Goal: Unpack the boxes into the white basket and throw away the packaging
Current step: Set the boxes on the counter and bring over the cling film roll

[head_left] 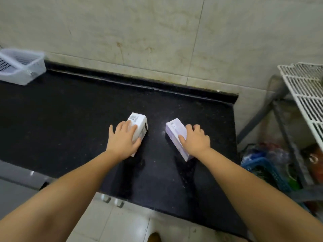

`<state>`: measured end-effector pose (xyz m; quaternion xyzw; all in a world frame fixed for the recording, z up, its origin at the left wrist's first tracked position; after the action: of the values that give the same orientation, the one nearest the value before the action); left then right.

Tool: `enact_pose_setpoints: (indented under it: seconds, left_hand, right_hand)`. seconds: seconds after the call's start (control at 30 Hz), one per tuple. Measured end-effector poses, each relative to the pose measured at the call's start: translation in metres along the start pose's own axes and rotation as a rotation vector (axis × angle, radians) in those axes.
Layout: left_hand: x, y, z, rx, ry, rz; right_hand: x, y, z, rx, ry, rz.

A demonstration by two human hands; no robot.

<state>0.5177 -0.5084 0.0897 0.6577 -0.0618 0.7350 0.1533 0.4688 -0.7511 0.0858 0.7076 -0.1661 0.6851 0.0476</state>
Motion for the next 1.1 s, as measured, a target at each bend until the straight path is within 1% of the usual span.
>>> enact_pose_setpoints:
  seconds: [0.1, 0.17, 0.3, 0.43, 0.57, 0.63, 0.7, 0.8, 0.87, 0.9, 0.93, 1.0, 1.1]
  left_hand:
    - [0.031, 0.025, 0.035, -0.034, 0.062, -0.019]
    - [0.059, 0.07, 0.063, -0.122, 0.118, -0.05]
    - [0.116, 0.211, 0.092, -0.374, 0.228, -0.209]
    - [0.156, 0.372, 0.083, -0.621, 0.246, -0.357]
    - [0.179, 0.511, 0.044, -0.84, 0.285, -0.439]
    - [0.179, 0.571, 0.022, -0.924, 0.266, -0.413]
    - [0.168, 0.617, 0.011, -0.945, 0.194, -0.348]
    - [0.135, 0.655, 0.014, -0.877, 0.02, -0.304]
    - [0.112, 0.664, 0.016, -0.85, -0.087, -0.301]
    - [0.104, 0.666, 0.017, -0.851, -0.113, -0.297]
    - [0.098, 0.666, 0.018, -0.85, -0.12, -0.295]
    - [0.096, 0.663, 0.02, -0.842, -0.102, -0.296]
    - [0.096, 0.661, 0.018, -0.842, -0.075, -0.274]
  right_hand:
    - [0.057, 0.02, 0.008, -0.002, 0.098, 0.02]
    - [0.105, 0.045, 0.008, -0.018, 0.187, 0.022]
    - [0.199, 0.123, -0.005, -0.099, 0.354, -0.032]
    - [0.28, 0.224, -0.037, -0.195, 0.499, -0.119]
    - [0.323, 0.33, -0.071, -0.319, 0.55, -0.224]
    - [0.324, 0.383, -0.084, -0.406, 0.493, -0.266]
    - [0.314, 0.423, -0.089, -0.428, 0.402, -0.337]
    - [0.297, 0.468, -0.089, -0.419, 0.281, -0.456]
    - [0.294, 0.492, -0.087, -0.434, 0.236, -0.504]
    - [0.295, 0.504, -0.088, -0.462, 0.212, -0.505]
    - [0.296, 0.516, -0.087, -0.494, 0.192, -0.473]
    - [0.297, 0.542, -0.082, -0.543, 0.152, -0.321]
    - [0.295, 0.562, -0.072, -0.537, 0.131, -0.053]
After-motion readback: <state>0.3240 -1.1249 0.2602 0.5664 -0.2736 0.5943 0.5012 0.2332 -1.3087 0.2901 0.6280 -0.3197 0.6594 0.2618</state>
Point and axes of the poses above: each hand's wrist, its own z-axis towards the middle knuckle, its own x-axis out of the back of the hand, y = z × x, the point moved 10 cm from there along z, towards the middle knuckle, and after that the axes turned 6 degrees about y, right-handed, at the moved point
